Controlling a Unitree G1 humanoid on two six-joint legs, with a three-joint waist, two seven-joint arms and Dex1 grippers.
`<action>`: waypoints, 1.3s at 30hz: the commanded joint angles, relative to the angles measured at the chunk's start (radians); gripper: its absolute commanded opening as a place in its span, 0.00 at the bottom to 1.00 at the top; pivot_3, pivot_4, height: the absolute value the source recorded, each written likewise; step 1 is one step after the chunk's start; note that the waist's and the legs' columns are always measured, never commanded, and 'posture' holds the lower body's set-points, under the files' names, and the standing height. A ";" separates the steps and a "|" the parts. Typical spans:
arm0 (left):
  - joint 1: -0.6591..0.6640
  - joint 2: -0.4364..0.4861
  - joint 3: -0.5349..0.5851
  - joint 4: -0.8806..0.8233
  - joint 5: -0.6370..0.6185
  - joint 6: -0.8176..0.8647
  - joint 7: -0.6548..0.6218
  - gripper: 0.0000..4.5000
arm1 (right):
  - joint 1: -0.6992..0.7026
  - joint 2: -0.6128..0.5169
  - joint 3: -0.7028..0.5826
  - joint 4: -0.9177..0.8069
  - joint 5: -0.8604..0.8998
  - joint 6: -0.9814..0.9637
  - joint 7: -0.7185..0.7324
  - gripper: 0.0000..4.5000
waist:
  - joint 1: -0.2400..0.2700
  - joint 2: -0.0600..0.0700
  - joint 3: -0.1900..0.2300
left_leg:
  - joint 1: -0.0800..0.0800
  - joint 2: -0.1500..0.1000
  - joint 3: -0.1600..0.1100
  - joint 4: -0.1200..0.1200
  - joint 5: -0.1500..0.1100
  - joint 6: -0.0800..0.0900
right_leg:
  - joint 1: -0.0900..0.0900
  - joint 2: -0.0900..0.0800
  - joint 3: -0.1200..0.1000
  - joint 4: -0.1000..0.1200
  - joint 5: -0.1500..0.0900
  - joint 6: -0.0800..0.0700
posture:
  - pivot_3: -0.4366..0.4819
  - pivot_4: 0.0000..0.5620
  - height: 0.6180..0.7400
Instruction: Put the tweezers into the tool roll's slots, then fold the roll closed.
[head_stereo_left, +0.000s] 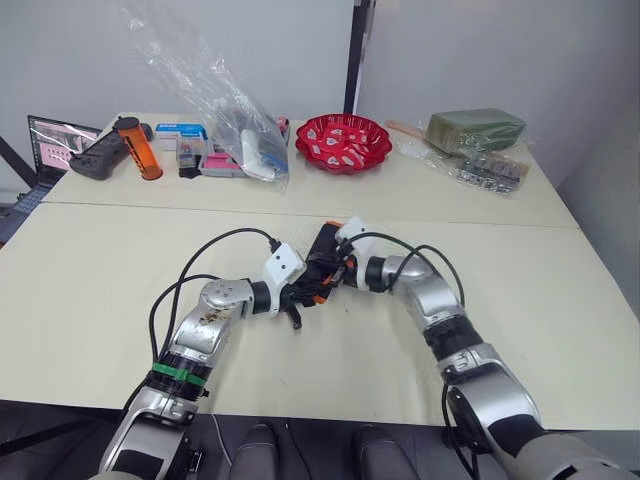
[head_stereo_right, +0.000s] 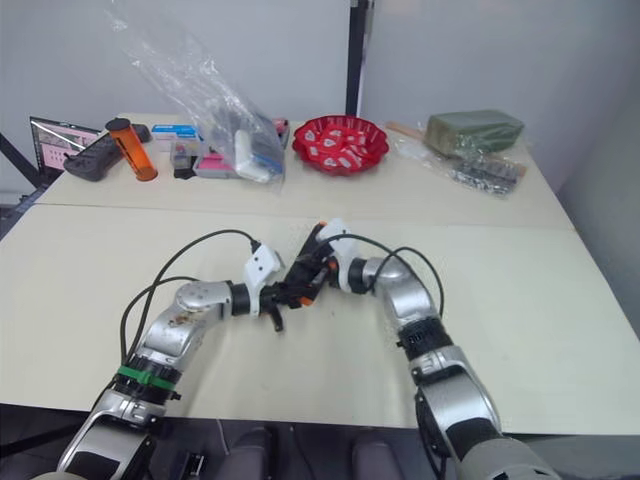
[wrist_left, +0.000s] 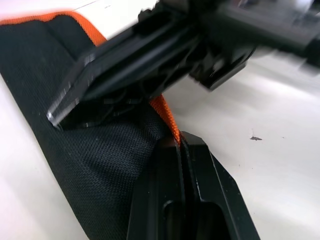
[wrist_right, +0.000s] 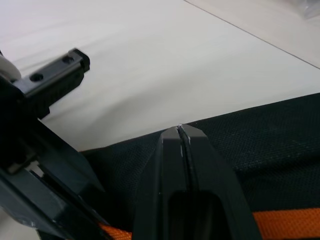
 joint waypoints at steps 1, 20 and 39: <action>0.056 0.029 -0.049 -0.014 0.005 0.052 -0.055 0.00 | 0.025 -0.020 0.028 0.121 -0.083 -0.014 -0.040 0.00 | -0.003 0.001 -0.002 | 0.001 0.000 0.000 0.000 0.000 0.000 | 0.000 0.000 0.000 0.000 0.000 0.000 | 0.48 0.27 0.91; 0.095 0.211 0.235 -0.306 -0.331 0.245 -0.173 0.58 | 0.062 -0.016 0.035 0.213 -0.115 -0.070 -0.027 0.00 | -0.017 0.004 -0.012 | 0.011 0.000 0.000 -0.005 0.001 0.000 | 0.004 0.000 0.000 0.000 -0.003 -0.003 | 0.48 0.27 0.91; -0.068 0.088 0.049 0.111 -0.067 -0.136 -0.183 0.01 | 0.105 -0.004 -0.018 0.077 -0.076 -0.061 -0.008 0.00 | -0.010 0.004 -0.012 | 0.005 -0.001 0.000 -0.006 0.002 0.001 | 0.003 0.000 0.001 0.000 -0.003 -0.003 | 0.48 0.27 0.91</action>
